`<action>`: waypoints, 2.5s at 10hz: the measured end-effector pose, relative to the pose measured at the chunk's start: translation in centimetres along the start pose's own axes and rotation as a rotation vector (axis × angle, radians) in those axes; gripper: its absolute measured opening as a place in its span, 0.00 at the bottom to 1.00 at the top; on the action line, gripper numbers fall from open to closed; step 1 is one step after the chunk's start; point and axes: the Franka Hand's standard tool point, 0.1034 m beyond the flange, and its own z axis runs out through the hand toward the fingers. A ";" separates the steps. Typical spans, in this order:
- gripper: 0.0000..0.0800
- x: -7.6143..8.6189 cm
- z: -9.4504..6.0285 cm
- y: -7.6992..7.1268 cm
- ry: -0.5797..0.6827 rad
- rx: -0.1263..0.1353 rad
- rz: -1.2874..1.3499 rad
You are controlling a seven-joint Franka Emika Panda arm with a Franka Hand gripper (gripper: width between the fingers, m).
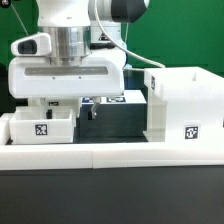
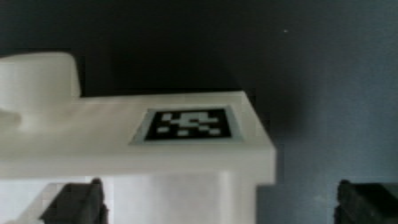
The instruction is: Assemble drawer
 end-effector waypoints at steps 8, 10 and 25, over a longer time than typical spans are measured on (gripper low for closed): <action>0.48 -0.2 0.9 -0.3 0.016 -0.010 -0.007; 0.25 -0.2 0.9 -0.3 0.016 -0.010 -0.007; 0.05 0.7 -2.9 -3.6 0.011 0.021 -0.135</action>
Offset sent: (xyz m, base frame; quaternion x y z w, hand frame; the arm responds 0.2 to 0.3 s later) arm -0.0028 0.0052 -0.0270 0.0042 0.0264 0.0033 0.9996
